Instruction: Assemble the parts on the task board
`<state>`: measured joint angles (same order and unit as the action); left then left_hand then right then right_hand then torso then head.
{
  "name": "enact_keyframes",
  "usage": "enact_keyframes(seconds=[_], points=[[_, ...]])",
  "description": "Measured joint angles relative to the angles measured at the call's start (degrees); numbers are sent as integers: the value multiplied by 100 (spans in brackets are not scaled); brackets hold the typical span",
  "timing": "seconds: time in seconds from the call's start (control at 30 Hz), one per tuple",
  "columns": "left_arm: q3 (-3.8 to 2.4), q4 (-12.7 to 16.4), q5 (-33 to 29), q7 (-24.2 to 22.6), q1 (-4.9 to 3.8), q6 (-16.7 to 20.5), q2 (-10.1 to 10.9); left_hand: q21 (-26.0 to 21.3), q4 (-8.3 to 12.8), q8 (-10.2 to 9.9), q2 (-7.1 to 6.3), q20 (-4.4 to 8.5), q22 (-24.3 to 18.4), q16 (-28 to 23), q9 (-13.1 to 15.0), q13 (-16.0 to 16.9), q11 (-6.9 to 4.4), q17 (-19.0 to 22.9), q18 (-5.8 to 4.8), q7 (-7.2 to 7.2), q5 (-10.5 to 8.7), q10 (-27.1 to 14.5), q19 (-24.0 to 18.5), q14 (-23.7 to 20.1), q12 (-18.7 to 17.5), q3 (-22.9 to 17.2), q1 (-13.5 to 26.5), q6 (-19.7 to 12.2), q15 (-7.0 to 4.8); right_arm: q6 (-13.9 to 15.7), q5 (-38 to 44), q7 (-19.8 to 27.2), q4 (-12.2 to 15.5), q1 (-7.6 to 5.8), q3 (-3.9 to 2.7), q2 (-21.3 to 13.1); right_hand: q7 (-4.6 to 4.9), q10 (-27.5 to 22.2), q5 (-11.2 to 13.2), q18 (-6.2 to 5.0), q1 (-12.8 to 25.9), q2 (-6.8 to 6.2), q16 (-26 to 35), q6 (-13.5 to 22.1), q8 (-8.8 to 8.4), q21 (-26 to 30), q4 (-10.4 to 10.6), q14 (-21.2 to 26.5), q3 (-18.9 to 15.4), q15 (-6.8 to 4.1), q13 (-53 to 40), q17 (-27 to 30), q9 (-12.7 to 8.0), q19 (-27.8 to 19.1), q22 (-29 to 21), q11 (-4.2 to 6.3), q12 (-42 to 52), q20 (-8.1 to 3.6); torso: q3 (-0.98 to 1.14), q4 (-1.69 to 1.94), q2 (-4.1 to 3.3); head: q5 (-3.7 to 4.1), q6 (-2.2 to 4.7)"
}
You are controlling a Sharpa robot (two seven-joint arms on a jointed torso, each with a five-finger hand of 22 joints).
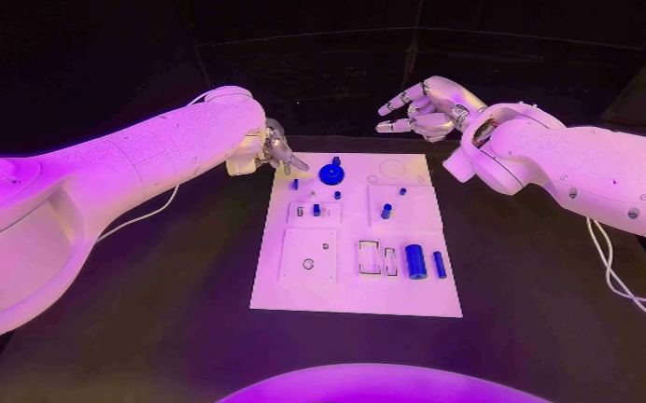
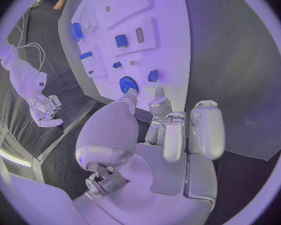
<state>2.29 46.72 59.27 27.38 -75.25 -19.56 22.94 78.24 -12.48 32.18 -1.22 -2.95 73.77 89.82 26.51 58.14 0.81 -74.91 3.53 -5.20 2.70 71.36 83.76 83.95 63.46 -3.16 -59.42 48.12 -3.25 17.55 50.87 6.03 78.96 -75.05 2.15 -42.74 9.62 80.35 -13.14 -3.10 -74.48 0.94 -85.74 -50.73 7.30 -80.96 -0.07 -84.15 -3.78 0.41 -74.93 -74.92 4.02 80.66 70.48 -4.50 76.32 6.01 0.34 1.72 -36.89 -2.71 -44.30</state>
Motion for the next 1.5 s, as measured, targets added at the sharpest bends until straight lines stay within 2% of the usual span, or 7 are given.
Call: enact_keyframes(seconds=[0.23, 0.6, 0.93, 1.07, 1.5], points=[[-2, -125, 49, -8, 28, -68, -90, -1, 16, 0, 59, -2, 17, 0, -28, 9, -20, 0, 0, 39, 0, 20, 2, 0, 0, 47, -59, 43, 0, -9, 18, 1, -4, 0, 0, 7, 0, 0, 0, 0, 0, -1, 0, 0, 0, 0, 0, 0, 0, 0, 0, 0, 0, 0, 0, 0, 0, 0, 2, 0, 0, 1, -4], [-1, -241, 81, -15, 101, -149, -182, 32, 22, 0, 86, -2, 36, 0, -45, 11, -20, 0, 0, 19, 0, 20, 2, 0, 22, 72, -86, 63, 0, -17, 30, 5, -13, 0, 0, 28, 0, 0, 0, 0, -1, -1, 0, 0, 0, 0, 0, 0, 0, 0, 0, 1, 1, 0, 0, 0, 0, 0, 3, 3, 0, 1, -8], [-1, -284, 90, -16, 116, -209, -201, 32, 64, 0, 184, -2, 61, 0, -88, 15, -41, 0, 0, 40, 0, 40, 2, 0, 44, 126, -184, 124, 0, -24, 34, 8, -19, 0, 0, 35, 0, 0, 0, 0, -1, -1, 0, 0, 0, 0, 0, 0, 0, 0, 0, 1, 1, 0, 1, 0, 0, 0, 3, 6, 0, 1, -18], [-1, -286, 92, -16, 119, -237, -209, 32, 80, 0, 168, -2, 60, 0, -98, 15, -41, 0, 0, 40, 0, 40, 2, 0, 44, 142, -209, 124, 0, -26, 35, 9, -23, 0, 0, 38, 0, 0, 0, 0, -1, -1, 0, 0, 0, 0, 0, 0, 0, 0, 0, 1, 1, 0, 1, 0, 0, 0, 3, 7, 0, -2, -19], [0, -297, 96, -23, 134, -280, -229, 32, 96, 0, 228, -2, 71, 0, -117, 23, -41, 0, 0, 48, 0, 40, 2, 0, 44, 157, -270, 156, 0, -34, 38, 12, -35, 0, 0, 59, 0, 0, 0, 0, -1, -1, 0, 0, 0, 0, 0, 0, 1, 0, 0, 1, 1, 0, 1, 0, 0, 0, 5, 9, 0, -7, -10]])
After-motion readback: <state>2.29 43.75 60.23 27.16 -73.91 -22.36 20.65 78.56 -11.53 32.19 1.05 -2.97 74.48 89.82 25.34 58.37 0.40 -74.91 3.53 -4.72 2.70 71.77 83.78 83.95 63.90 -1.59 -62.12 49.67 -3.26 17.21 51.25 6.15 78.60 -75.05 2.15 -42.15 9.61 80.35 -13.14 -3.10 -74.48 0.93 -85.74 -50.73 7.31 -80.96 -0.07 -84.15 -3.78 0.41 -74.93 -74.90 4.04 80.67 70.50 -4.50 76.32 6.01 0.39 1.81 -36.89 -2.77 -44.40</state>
